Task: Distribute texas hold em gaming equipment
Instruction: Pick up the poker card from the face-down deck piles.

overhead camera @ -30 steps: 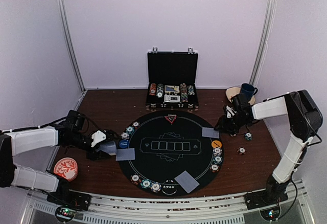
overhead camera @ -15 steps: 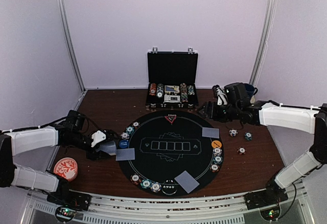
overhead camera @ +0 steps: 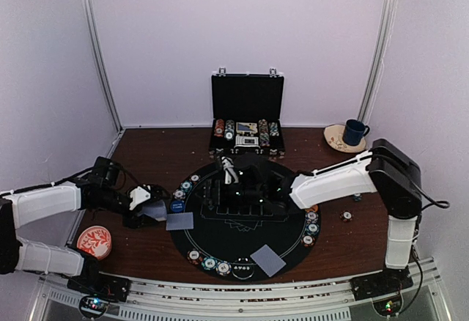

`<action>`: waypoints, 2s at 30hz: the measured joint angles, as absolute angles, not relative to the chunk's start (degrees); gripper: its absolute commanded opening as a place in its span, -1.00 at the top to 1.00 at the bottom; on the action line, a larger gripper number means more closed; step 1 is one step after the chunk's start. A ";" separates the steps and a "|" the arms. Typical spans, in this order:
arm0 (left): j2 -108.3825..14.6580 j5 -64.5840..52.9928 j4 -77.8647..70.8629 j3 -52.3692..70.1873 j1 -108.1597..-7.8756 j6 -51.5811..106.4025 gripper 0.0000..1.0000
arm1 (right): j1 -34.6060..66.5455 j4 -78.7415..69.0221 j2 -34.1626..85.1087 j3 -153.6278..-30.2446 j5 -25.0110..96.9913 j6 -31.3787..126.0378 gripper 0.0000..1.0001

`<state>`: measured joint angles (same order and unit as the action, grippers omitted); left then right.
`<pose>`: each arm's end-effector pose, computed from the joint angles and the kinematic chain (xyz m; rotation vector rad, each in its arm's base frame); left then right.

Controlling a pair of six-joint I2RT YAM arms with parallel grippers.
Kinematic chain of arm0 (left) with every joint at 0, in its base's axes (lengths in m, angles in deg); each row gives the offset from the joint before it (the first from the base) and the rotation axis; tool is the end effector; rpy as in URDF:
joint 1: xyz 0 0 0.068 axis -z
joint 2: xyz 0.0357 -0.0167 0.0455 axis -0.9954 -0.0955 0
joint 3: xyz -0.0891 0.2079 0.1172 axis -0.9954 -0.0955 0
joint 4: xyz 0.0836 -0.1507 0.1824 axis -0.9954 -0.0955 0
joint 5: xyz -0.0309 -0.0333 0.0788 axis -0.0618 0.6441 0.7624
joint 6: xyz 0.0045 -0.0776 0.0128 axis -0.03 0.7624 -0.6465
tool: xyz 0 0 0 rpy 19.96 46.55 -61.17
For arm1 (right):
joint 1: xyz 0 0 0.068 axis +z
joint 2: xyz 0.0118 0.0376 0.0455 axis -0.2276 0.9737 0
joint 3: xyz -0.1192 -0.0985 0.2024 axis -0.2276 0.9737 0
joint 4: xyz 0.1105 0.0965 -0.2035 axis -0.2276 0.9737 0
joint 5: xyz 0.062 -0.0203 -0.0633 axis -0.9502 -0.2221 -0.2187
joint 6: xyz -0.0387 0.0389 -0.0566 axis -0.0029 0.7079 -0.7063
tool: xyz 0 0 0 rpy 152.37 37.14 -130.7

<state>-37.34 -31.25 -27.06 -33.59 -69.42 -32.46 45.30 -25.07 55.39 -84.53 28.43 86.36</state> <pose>0.1963 -0.0919 0.1376 1.4395 1.9301 -0.4978 0.2193 0.3913 0.1731 -0.4450 2.2195 1.3596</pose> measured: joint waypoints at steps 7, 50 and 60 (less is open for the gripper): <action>-35.77 -32.12 -27.56 -33.59 -69.42 -32.99 0.80 | 47.70 -33.97 70.71 -95.15 24.28 92.37 -0.54; -36.29 -33.98 -30.62 -33.61 -69.42 -35.52 0.80 | 50.98 -37.88 84.83 -110.39 18.16 98.49 0.06; -36.58 -33.96 -30.55 -33.61 -69.42 -35.54 0.80 | 50.74 -35.37 81.40 -107.43 19.21 96.44 0.42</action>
